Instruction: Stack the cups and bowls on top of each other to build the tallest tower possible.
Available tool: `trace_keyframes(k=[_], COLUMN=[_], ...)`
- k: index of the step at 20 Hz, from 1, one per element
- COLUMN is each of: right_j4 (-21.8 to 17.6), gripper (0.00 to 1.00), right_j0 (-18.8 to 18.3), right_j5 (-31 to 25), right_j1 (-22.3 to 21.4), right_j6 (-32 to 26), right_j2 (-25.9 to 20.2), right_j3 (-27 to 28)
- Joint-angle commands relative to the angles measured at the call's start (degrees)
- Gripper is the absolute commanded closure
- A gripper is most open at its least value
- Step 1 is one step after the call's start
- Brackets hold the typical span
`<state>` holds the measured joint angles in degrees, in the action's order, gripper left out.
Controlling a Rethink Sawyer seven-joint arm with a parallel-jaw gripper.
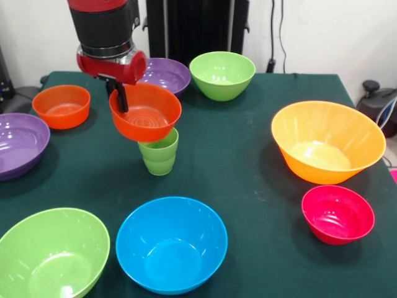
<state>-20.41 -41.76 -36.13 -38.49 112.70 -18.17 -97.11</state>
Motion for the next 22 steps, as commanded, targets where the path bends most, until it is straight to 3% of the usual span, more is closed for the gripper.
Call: trace_keyframes(k=[1, 22], right_j4=[1.6, 2.5], gripper=[1.00, 1.00], right_j0=[2.8, 4.6], right_j5=[-3.4, -0.6], right_j1=[-0.7, 0.2], right_j6=[-0.7, 1.2], right_j2=[-3.6, -2.1], right_j3=[-2.3, -2.8])
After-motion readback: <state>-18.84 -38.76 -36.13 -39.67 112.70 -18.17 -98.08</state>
